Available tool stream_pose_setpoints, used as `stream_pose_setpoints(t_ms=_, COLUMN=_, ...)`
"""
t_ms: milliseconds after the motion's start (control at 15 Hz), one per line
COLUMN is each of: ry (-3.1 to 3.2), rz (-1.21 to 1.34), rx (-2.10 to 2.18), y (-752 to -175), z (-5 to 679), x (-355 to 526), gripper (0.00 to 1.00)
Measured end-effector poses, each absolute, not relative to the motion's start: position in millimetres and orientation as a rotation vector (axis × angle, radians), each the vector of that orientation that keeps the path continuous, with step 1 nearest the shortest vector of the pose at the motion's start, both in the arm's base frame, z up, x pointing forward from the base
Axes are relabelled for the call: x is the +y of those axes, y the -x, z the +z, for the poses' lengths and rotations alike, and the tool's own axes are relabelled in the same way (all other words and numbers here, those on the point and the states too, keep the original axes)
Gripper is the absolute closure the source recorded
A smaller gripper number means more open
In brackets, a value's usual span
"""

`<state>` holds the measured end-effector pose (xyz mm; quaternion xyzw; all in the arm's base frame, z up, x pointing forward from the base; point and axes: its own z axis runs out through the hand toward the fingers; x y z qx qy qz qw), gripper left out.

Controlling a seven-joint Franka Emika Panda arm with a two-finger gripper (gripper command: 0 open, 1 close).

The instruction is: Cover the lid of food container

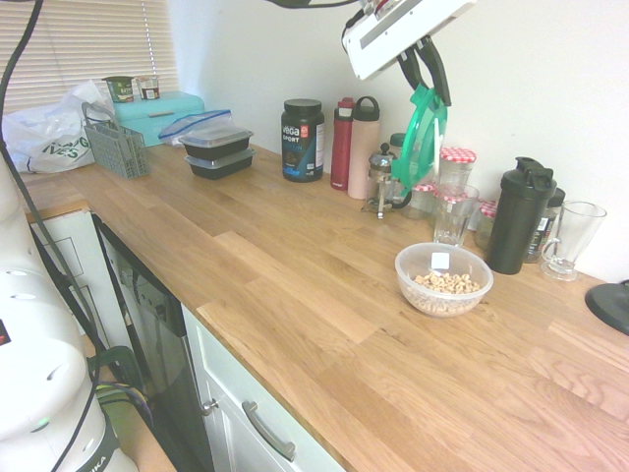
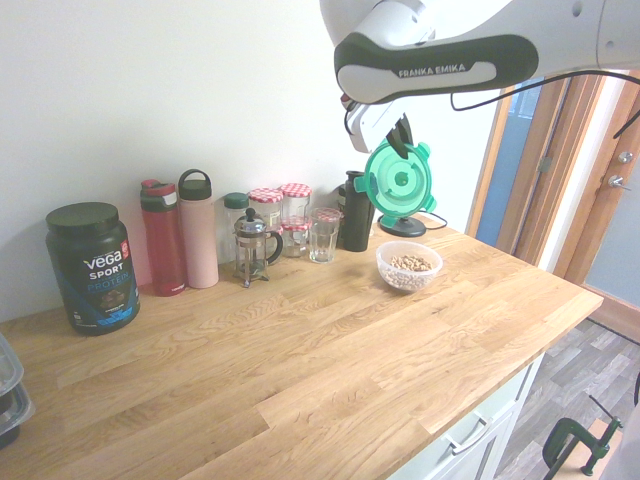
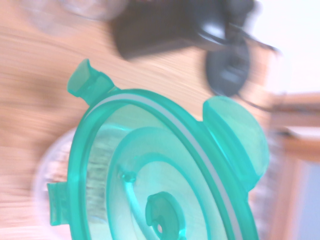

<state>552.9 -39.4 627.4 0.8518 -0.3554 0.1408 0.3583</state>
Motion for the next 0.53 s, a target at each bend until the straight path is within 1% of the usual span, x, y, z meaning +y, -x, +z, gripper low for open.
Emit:
stream_pose_setpoints(t_ms=333, ry=-1.846, rz=0.318, rx=-0.953, y=-559.3, z=602.2, x=-51.2, gripper=1.0)
stream_pose_setpoints(t_ms=533, ry=-1.642, rz=0.299, rx=-0.939, y=-574.9, z=574.4, x=-63.9, gripper=1.0)
